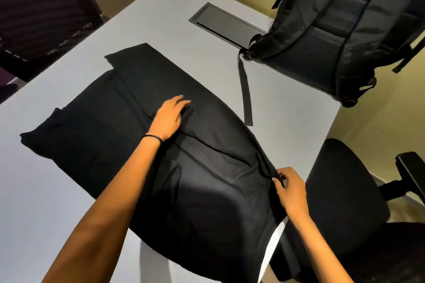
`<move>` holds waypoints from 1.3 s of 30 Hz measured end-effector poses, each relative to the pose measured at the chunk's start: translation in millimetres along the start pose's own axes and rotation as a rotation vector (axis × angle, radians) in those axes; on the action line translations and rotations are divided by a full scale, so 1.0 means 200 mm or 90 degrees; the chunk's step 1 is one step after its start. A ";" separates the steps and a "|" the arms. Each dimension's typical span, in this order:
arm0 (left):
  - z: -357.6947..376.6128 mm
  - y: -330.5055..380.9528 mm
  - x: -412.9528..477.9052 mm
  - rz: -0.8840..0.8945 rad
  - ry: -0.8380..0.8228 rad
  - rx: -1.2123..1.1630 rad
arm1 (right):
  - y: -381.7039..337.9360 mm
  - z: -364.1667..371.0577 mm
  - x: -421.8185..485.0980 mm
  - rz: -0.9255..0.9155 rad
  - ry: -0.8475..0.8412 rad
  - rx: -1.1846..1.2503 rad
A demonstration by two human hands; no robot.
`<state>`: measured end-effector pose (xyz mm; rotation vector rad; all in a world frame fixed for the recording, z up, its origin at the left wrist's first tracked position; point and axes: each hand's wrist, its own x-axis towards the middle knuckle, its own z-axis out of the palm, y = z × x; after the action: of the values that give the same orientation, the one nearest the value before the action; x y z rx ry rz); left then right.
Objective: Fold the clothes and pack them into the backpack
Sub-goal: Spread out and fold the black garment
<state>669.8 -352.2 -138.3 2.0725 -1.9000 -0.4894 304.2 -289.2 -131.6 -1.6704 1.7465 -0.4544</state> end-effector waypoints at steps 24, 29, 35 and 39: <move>-0.12 0.56 -0.20 0.408 -0.196 0.144 | -0.03 -0.14 -0.15 -0.163 -0.059 0.061; -0.16 0.48 -0.45 0.392 -0.173 0.159 | -0.04 -0.12 -0.25 -0.216 -0.136 0.052; -0.11 0.40 -0.71 0.369 -0.189 0.161 | 0.00 -0.06 -0.40 -0.261 -0.257 0.020; -0.06 0.36 -0.84 0.345 -0.183 0.173 | 0.05 -0.01 -0.48 -0.286 -0.301 -0.002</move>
<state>597.1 -192.7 -87.5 1.5744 -2.7030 -0.4280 291.7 -195.3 -115.3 -1.9813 1.0354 -0.2218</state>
